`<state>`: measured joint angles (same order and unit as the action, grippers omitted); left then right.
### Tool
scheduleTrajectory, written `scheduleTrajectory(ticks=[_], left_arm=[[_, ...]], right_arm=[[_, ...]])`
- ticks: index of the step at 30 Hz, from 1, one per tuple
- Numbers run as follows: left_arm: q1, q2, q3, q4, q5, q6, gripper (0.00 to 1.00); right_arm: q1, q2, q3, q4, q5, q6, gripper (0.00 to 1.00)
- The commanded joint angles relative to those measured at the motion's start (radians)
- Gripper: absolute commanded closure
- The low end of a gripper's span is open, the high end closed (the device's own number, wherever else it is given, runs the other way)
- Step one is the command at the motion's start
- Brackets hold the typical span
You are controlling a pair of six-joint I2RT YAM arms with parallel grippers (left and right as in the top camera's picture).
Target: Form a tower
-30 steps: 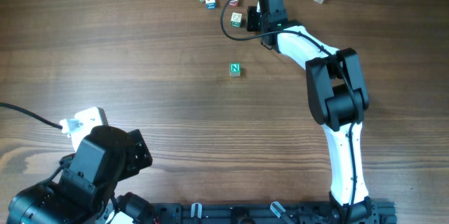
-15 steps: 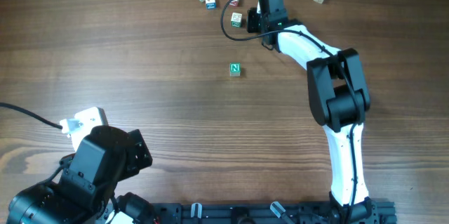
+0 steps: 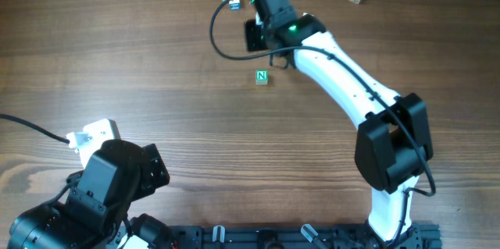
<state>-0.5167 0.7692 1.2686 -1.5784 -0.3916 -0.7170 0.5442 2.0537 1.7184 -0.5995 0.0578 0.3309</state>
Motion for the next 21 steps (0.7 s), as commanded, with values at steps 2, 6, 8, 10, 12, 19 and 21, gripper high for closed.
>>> scheduleTrajectory(ticks=[2,6,8,10,12,19,21], left_arm=[[0.005,-0.001,-0.002,-0.001,0.005,-0.013,0.0],[0.005,-0.001,-0.002,-0.001,0.005,-0.013,0.0],[0.005,-0.001,-0.002,-0.001,0.005,-0.013,0.0],[0.005,-0.001,-0.002,-0.001,0.005,-0.013,0.0],[0.005,-0.001,-0.002,-0.001,0.005,-0.013,0.0],[0.005,-0.001,-0.002,-0.001,0.005,-0.013,0.0],[0.005,-0.001,-0.002,-0.001,0.005,-0.013,0.0]], right_arm=[[0.021,0.024,-0.085,-0.029,0.079,0.181,0.81],[0.022,0.024,-0.146,-0.013,0.018,0.192,0.81],[0.026,0.024,-0.158,-0.012,-0.005,0.184,0.82],[0.048,0.024,-0.158,0.01,-0.007,0.13,0.82],[0.076,0.024,-0.158,0.037,-0.007,0.107,0.82],[0.151,0.059,-0.171,0.051,0.082,0.196,0.81],[0.151,0.072,-0.171,0.068,0.072,0.195,0.81]])
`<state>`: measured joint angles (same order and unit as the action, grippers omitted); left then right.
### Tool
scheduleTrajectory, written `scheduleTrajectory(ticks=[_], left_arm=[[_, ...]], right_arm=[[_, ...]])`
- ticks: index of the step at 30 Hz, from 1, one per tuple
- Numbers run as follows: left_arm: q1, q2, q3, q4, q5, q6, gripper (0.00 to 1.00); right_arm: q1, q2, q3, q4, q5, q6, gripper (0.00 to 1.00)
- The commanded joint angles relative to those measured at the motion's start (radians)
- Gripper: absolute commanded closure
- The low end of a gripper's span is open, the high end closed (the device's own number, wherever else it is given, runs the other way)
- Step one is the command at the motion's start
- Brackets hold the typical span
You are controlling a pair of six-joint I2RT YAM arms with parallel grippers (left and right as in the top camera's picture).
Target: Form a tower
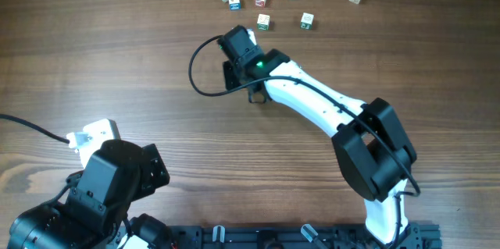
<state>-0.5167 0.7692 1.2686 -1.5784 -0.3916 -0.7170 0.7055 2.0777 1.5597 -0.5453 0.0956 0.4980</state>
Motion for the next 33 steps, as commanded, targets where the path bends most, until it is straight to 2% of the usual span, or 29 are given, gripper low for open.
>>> scheduleTrajectory(ticks=[1,6,11,17,20,24,27,28,33], left_arm=[[0.005,-0.001,-0.002,-0.001,0.005,-0.013,0.0],[0.005,-0.001,-0.002,-0.001,0.005,-0.013,0.0],[0.005,-0.001,-0.002,-0.001,0.005,-0.013,0.0],[0.005,-0.001,-0.002,-0.001,0.005,-0.013,0.0],[0.005,-0.001,-0.002,-0.001,0.005,-0.013,0.0],[0.005,-0.001,-0.002,-0.001,0.005,-0.013,0.0],[0.005,-0.001,-0.002,-0.001,0.005,-0.013,0.0],[0.005,-0.001,-0.002,-0.001,0.005,-0.013,0.0],[0.005,-0.001,-0.002,-0.001,0.005,-0.013,0.0]], right_arm=[[-0.01,0.049,-0.013,0.023,0.035,0.027,0.81],[-0.009,0.071,-0.013,0.07,-0.031,0.028,0.81],[-0.007,0.111,-0.013,0.124,-0.03,0.03,0.8],[0.019,0.161,-0.013,0.147,0.016,0.101,0.79],[0.029,0.161,-0.013,0.149,0.051,0.134,0.67],[0.049,0.161,-0.013,0.144,0.109,0.193,0.64],[0.051,0.161,-0.013,0.149,0.119,0.212,0.52],[0.051,0.161,-0.013,0.15,0.134,0.211,0.44],[0.051,0.161,-0.007,0.152,0.174,0.208,0.27]])
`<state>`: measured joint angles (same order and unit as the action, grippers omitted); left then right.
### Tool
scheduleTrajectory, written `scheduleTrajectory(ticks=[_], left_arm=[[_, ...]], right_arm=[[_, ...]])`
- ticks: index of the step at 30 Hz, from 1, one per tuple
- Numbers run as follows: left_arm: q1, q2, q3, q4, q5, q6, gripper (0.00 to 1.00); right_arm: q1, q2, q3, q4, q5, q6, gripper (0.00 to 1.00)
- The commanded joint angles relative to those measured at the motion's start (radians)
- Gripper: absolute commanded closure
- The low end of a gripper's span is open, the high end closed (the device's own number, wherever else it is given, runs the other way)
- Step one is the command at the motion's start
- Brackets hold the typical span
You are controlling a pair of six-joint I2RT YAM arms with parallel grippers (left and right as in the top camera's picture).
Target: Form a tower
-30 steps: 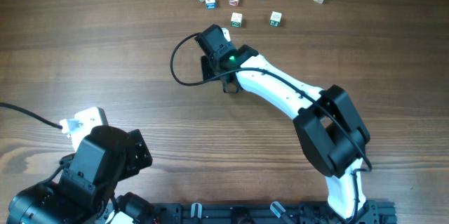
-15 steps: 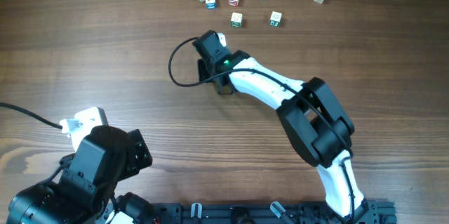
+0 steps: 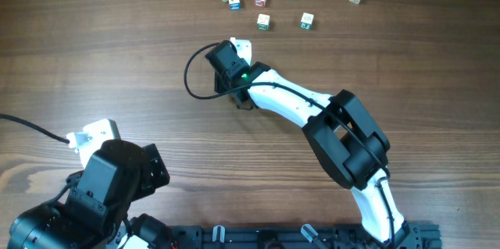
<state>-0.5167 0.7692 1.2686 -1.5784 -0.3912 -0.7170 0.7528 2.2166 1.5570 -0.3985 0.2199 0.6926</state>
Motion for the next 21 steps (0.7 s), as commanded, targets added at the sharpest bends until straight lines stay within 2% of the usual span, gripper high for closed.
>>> scheduleTrajectory(ticks=[1,3,4,11,17,21], left_arm=[[0.005,-0.001,-0.002,-0.001,0.005,-0.013,0.0],[0.005,-0.001,-0.002,-0.001,0.005,-0.013,0.0],[0.005,-0.001,-0.002,-0.001,0.005,-0.013,0.0],[0.005,-0.001,-0.002,-0.001,0.005,-0.013,0.0],[0.005,-0.001,-0.002,-0.001,0.005,-0.013,0.0],[0.005,-0.001,-0.002,-0.001,0.005,-0.013,0.0]], right_arm=[[0.003,0.022,0.01,-0.001,0.048,-0.002,0.21],[0.003,0.005,0.053,-0.048,0.04,-0.019,0.04],[0.003,-0.008,0.068,-0.067,0.042,-0.02,0.02],[0.003,-0.122,0.084,-0.111,0.049,-0.064,0.01],[-0.014,-0.129,0.084,-0.187,0.171,-0.031,0.01],[-0.058,-0.127,0.051,-0.238,0.156,-0.027,0.01]])
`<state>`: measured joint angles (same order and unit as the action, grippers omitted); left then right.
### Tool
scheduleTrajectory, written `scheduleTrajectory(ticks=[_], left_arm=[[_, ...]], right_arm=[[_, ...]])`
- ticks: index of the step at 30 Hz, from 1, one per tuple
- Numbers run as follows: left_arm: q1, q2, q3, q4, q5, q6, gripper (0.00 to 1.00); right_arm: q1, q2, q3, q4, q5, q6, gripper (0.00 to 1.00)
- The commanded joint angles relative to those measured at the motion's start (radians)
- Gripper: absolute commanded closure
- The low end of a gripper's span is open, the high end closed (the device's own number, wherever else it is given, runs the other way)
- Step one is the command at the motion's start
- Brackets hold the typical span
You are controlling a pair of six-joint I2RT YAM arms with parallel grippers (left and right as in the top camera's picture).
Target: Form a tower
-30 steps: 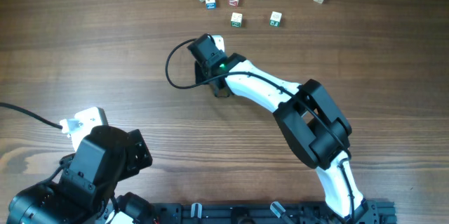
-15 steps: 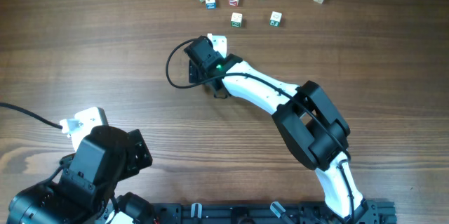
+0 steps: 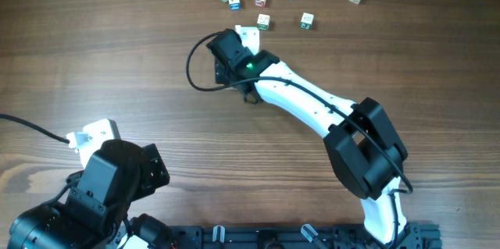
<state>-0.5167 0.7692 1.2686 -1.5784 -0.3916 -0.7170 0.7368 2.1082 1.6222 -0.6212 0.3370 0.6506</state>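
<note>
Only the overhead view is given. My right arm (image 3: 312,108) reaches from the bottom right to the table's upper middle. Its black wrist (image 3: 233,52) covers the right gripper (image 3: 248,96); just a dark tip shows under the white link, and its state is hidden. Small lettered cubes lie scattered at the far edge: one with green (image 3: 307,20), one with red (image 3: 263,21), a yellow one and several more. No cube stands on another. My left arm (image 3: 109,179) is folded at the bottom left, its fingers hidden.
A black cable (image 3: 195,65) loops out left of the right wrist. A dark rail (image 3: 273,237) runs along the near table edge. The wooden table (image 3: 117,46) spreads left of the cubes.
The right wrist has shifted slightly up and to the right, and the forearm now lies straighter. The left arm and the scattered cubes have not moved.
The right wrist was first among the far cubes, with a green N cube lying alone just below it. Then the wrist stood lower and to the left, and the N cube no longer showed. It went a little further left, and now sits slightly back toward the cubes.
</note>
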Motion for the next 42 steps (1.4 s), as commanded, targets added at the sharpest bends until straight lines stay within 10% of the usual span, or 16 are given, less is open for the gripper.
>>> scheduleTrajectory(ticks=[1,8,13,25,31,42], left_arm=[[0.005,-0.001,-0.002,-0.001,0.005,-0.013,0.0],[0.005,-0.001,-0.002,-0.001,0.005,-0.013,0.0],[0.005,-0.001,-0.002,-0.001,0.005,-0.013,0.0],[0.005,-0.001,-0.002,-0.001,0.005,-0.013,0.0],[0.005,-0.001,-0.002,-0.001,0.005,-0.013,0.0],[0.005,-0.001,-0.002,-0.001,0.005,-0.013,0.0]], right_arm=[[-0.064,-0.017,-0.029,-0.015,0.009,0.016,0.01],[-0.127,0.017,-0.073,0.054,-0.204,-0.031,0.1],[-0.122,0.055,-0.073,-0.006,-0.204,-0.02,0.44],[-0.123,0.055,-0.073,-0.039,-0.18,-0.018,0.57],[-0.122,0.053,-0.064,-0.032,-0.181,-0.019,0.86],[-0.099,-0.102,0.01,-0.086,-0.244,-0.022,0.87]])
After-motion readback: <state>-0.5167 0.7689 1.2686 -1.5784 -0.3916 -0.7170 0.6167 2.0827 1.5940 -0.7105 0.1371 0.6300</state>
